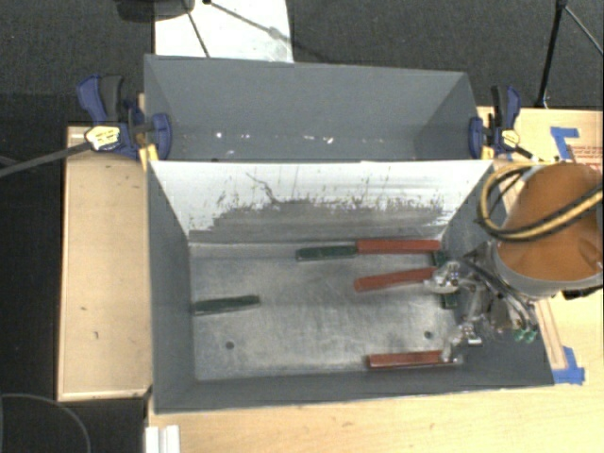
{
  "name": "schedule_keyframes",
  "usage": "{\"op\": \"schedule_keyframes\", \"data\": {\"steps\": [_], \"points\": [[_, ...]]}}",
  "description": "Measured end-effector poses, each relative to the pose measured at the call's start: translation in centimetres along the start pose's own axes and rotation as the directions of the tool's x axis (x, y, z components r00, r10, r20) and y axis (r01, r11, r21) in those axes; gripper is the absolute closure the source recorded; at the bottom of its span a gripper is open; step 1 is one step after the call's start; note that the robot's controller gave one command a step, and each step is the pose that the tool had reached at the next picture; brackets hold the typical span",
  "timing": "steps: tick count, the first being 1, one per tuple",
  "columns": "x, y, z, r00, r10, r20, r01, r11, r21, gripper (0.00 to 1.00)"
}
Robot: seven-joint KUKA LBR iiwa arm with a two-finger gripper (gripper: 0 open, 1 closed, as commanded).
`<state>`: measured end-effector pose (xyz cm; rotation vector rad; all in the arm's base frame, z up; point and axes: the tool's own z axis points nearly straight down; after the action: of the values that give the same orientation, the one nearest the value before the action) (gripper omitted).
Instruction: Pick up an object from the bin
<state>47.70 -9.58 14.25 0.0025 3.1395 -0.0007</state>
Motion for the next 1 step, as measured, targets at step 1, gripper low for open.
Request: {"op": "schedule_keyframes", "data": {"steps": [1], "points": [[-0.21, 0.17, 5.0, 1.0, -0.012, 0.007, 0.012, 1.0, 0.001, 0.0]]}}
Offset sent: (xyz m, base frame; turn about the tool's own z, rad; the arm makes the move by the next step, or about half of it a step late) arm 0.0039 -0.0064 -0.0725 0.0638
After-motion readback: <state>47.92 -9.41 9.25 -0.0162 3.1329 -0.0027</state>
